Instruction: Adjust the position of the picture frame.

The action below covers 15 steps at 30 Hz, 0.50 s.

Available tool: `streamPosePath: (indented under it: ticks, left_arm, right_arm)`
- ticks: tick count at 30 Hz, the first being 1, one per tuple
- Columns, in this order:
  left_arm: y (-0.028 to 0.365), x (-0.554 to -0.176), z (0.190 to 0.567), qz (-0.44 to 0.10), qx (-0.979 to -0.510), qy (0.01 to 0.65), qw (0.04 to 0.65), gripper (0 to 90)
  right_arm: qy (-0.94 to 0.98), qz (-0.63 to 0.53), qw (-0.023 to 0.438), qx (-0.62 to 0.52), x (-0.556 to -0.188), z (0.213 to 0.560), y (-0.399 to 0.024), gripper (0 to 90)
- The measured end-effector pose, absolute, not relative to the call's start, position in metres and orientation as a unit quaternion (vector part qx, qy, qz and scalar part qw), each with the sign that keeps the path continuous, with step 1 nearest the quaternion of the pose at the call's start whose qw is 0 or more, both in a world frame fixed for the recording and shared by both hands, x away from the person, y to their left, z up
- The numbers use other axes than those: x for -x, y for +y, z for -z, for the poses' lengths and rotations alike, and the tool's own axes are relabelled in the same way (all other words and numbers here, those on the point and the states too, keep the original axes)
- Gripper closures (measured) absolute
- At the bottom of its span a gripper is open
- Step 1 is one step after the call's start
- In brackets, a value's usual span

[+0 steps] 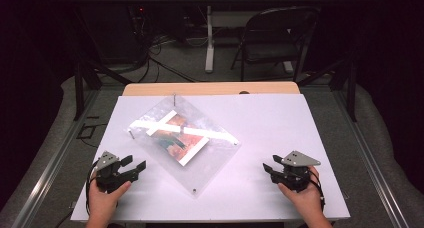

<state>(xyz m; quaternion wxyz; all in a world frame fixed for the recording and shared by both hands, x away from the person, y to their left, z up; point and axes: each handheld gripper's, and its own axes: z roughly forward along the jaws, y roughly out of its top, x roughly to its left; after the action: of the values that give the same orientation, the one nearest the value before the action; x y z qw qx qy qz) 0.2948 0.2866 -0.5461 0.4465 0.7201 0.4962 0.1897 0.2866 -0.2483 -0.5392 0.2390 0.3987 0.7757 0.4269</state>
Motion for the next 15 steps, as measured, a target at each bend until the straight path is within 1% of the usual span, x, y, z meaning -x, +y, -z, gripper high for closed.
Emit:
streamPosePath:
  ticks: [6,10,15]
  left_arm:
    - [0.299,-0.293,0.544,-0.197,-0.714,0.501,0.448,39.7]
    - [0.308,-0.294,0.547,-0.195,-0.718,0.51,0.432,37.7]
    - [0.314,-0.296,0.546,-0.216,-0.717,0.51,0.423,40.3]
  right_arm:
    - [0.776,-0.43,0.23,-0.399,-0.288,0.54,-0.248,51.4]
    - [0.778,-0.432,0.224,-0.398,-0.289,0.541,-0.247,51.3]
    - [0.775,-0.435,0.221,-0.402,-0.289,0.541,-0.249,50.8]
